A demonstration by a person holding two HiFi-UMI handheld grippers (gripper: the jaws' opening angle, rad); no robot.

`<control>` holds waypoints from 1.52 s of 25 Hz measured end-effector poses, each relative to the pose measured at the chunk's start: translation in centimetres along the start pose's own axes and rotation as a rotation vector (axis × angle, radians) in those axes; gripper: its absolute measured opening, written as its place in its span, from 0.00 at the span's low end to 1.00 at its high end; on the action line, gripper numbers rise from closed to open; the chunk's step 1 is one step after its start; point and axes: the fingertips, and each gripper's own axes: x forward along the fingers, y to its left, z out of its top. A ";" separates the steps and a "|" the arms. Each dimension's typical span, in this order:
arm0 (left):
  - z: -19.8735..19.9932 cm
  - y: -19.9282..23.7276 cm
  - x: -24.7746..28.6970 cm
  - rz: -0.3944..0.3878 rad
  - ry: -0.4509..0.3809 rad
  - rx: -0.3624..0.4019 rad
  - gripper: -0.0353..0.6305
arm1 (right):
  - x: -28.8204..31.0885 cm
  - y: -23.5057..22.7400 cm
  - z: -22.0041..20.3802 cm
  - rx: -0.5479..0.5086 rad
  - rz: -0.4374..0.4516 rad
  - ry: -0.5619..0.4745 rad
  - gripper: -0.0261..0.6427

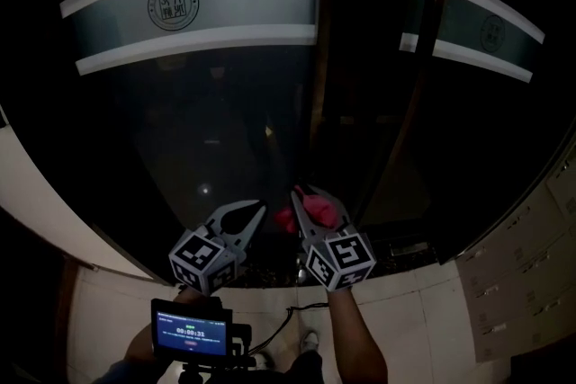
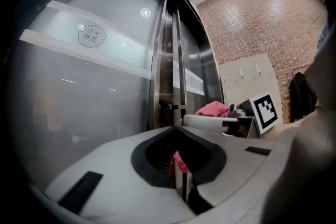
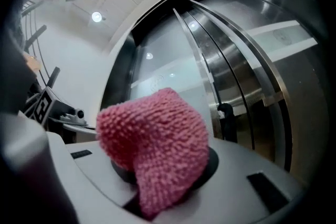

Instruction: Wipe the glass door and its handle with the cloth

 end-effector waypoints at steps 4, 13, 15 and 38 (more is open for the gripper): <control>0.3 -2.1 -2.0 -0.015 -0.005 -0.016 0.07 | -2.5 3.5 2.1 -0.025 0.034 -0.020 0.16; -0.7 -6.4 -3.3 0.044 -0.016 -0.073 0.07 | -5.9 6.2 3.5 -0.065 0.113 -0.052 0.16; -0.3 -7.3 -2.9 0.058 -0.016 -0.064 0.07 | -6.6 6.1 3.6 -0.064 0.131 -0.051 0.16; 0.4 -11.2 -0.4 0.078 -0.009 -0.029 0.07 | -10.1 3.3 4.2 -0.032 0.150 -0.081 0.15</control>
